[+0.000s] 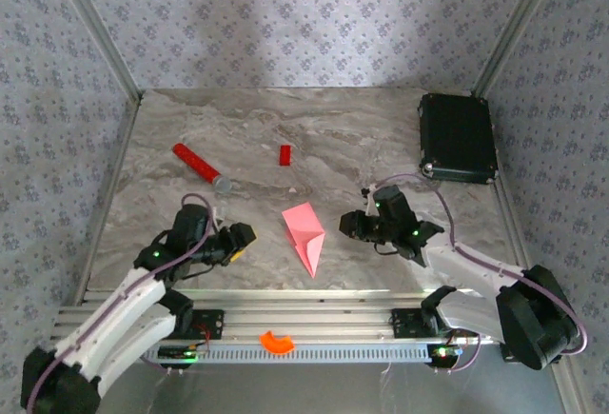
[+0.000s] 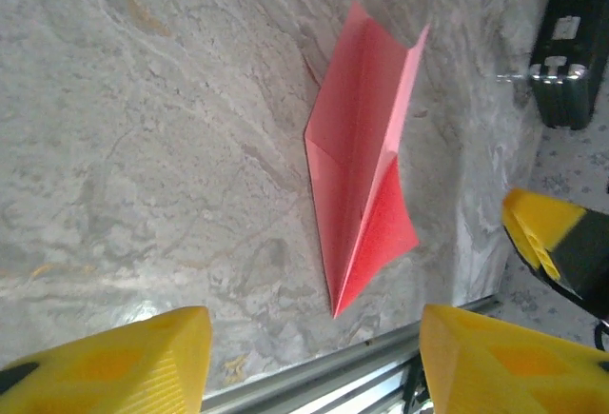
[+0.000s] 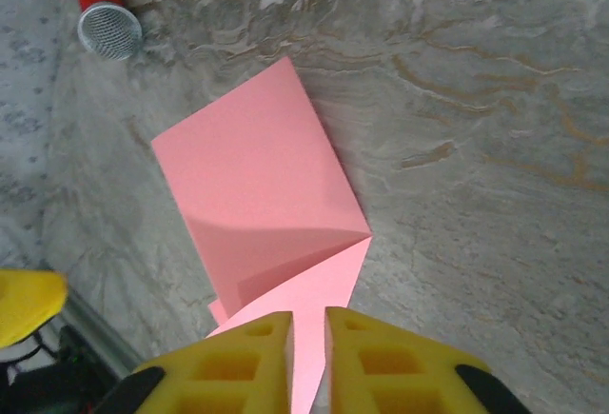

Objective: Fold a paper plane with a square sheet of paper (pick it up from the middle)

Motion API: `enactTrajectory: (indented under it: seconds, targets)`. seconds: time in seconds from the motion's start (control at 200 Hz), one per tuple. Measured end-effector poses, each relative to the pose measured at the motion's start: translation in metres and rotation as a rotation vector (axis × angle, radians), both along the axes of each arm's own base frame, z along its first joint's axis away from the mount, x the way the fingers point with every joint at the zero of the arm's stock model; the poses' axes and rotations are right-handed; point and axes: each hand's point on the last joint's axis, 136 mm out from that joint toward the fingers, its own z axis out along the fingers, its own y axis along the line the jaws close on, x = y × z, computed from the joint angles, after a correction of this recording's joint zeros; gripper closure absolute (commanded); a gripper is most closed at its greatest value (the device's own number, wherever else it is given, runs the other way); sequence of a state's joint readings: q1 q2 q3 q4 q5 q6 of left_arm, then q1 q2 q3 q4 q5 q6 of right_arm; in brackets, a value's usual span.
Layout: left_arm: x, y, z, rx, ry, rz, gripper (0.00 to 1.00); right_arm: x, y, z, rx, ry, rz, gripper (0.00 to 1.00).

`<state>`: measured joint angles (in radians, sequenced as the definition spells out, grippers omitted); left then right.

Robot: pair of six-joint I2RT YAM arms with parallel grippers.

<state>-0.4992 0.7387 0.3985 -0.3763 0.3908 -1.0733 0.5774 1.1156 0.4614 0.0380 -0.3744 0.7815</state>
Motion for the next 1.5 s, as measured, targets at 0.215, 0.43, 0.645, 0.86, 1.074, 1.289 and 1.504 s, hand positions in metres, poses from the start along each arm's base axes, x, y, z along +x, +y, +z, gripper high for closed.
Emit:
enactTrajectory:
  seconds: [0.215, 0.43, 0.645, 0.86, 1.074, 1.289, 1.504]
  targets:
    - [0.021, -0.026, -0.008, 0.048, 0.026, -0.051, 0.66, -0.014, 0.033, -0.017, 0.073, 0.089, 0.139, 0.96]
    - [0.036, -0.040, 0.001, 0.028, -0.022, -0.066, 0.74, -0.027, 0.069, -0.056, 0.038, 0.203, 0.229, 0.98]
    - [0.036, -0.047, -0.004, 0.022, -0.010, -0.103, 0.84, -0.034, 0.080, -0.078, -0.020, 0.266, 0.108, 0.98]
    - [0.045, -0.063, -0.001, -0.001, -0.012, -0.140, 0.88, -0.043, 0.099, -0.077, 0.005, 0.252, -0.082, 0.98]
    - [0.060, -0.083, -0.003, -0.013, -0.013, -0.192, 0.91, -0.052, 0.111, -0.073, 0.063, 0.219, -0.166, 0.90]
    - [0.066, -0.096, -0.027, 0.018, 0.037, -0.245, 0.99, -0.045, 0.118, -0.056, 0.119, 0.175, -0.142, 0.80]
    - [0.068, -0.096, -0.057, 0.075, 0.092, -0.257, 1.00, -0.026, 0.102, -0.022, 0.163, 0.104, -0.135, 0.69]
